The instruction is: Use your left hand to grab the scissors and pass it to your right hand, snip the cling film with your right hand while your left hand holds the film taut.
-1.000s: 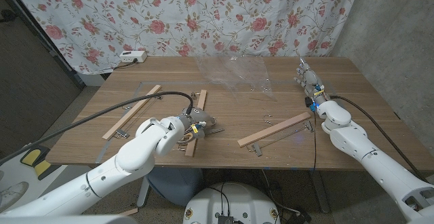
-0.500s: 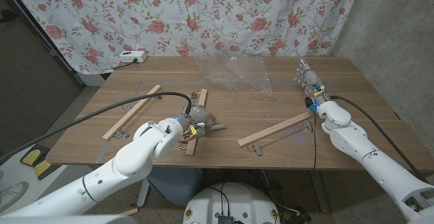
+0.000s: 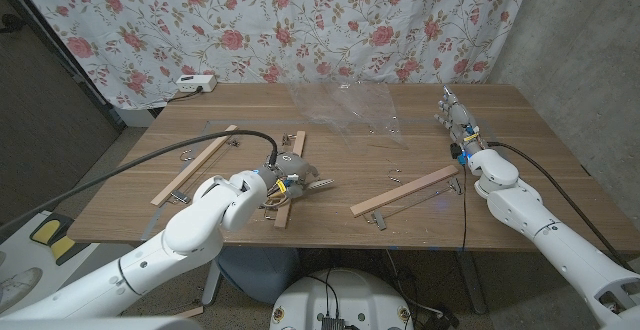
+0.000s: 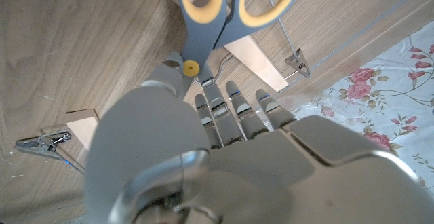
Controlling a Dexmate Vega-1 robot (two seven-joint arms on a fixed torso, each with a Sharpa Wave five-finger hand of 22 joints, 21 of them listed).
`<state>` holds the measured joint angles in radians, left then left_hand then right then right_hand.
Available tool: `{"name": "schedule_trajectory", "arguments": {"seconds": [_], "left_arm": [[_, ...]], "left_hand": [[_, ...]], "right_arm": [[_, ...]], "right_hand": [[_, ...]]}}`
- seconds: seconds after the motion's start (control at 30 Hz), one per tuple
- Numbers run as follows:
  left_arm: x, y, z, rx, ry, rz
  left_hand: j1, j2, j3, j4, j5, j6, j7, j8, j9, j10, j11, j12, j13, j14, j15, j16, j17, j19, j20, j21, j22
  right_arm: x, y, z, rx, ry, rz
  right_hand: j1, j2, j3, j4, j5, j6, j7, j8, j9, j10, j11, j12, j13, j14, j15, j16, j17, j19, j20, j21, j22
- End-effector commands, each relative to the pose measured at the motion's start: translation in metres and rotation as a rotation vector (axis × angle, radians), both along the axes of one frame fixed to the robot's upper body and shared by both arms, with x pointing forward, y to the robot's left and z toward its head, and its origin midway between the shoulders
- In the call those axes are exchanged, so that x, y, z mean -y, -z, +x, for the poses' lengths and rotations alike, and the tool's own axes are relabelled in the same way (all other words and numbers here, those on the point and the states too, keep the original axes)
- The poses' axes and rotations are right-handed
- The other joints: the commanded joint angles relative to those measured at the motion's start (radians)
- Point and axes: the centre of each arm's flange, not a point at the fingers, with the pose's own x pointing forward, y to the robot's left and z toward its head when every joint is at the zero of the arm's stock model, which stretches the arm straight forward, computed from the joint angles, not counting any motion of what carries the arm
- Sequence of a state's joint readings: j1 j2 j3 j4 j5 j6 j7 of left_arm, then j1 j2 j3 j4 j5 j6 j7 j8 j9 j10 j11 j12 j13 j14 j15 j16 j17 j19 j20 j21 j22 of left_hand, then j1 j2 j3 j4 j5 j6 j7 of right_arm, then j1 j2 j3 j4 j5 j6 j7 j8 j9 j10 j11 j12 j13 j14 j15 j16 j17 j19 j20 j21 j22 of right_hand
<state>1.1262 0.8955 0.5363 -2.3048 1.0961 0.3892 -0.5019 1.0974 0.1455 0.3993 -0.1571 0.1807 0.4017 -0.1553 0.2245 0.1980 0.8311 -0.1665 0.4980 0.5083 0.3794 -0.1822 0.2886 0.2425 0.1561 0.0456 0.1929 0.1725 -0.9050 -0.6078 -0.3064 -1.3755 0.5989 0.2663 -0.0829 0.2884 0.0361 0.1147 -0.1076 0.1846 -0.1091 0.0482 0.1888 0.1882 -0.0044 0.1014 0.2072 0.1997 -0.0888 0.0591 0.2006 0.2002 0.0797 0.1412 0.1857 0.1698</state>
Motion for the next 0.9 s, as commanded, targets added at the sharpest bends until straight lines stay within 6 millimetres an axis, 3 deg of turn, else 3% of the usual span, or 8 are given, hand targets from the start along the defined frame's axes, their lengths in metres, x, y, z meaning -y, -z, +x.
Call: {"name": "schedule_trajectory", "arguments": {"seconds": [0.03,0.9], "left_arm": [[-0.010,-0.011,-0.003,0.083,-0.020,-0.054],[-0.029,-0.037,-0.003,0.148,-0.020,-0.231]], "left_hand": [[0.006,0.015,-0.003,0.000,-0.002,0.002,0.008,-0.002,0.003,0.049,-0.056,0.011,0.012,0.033,-0.029,0.007,0.007,0.002,0.011,0.004,0.000],[0.014,0.019,-0.021,0.002,-0.003,0.008,0.007,-0.010,0.006,0.037,-0.056,0.019,0.018,0.023,-0.026,0.018,0.032,0.017,0.015,0.008,0.002]], "right_arm": [[-0.001,-0.001,0.002,-0.003,-0.004,-0.001],[-0.002,-0.003,0.009,-0.007,-0.015,0.002]], "right_hand": [[0.001,0.013,0.004,-0.006,-0.001,0.002,0.003,0.007,0.002,-0.006,0.003,-0.002,0.003,-0.007,-0.002,0.005,0.003,-0.002,0.002,0.004,0.001],[0.004,0.017,0.007,-0.008,-0.002,0.003,0.003,0.007,0.002,-0.007,0.003,-0.002,0.003,-0.007,-0.002,0.005,0.002,-0.002,0.004,0.004,0.001]]}}
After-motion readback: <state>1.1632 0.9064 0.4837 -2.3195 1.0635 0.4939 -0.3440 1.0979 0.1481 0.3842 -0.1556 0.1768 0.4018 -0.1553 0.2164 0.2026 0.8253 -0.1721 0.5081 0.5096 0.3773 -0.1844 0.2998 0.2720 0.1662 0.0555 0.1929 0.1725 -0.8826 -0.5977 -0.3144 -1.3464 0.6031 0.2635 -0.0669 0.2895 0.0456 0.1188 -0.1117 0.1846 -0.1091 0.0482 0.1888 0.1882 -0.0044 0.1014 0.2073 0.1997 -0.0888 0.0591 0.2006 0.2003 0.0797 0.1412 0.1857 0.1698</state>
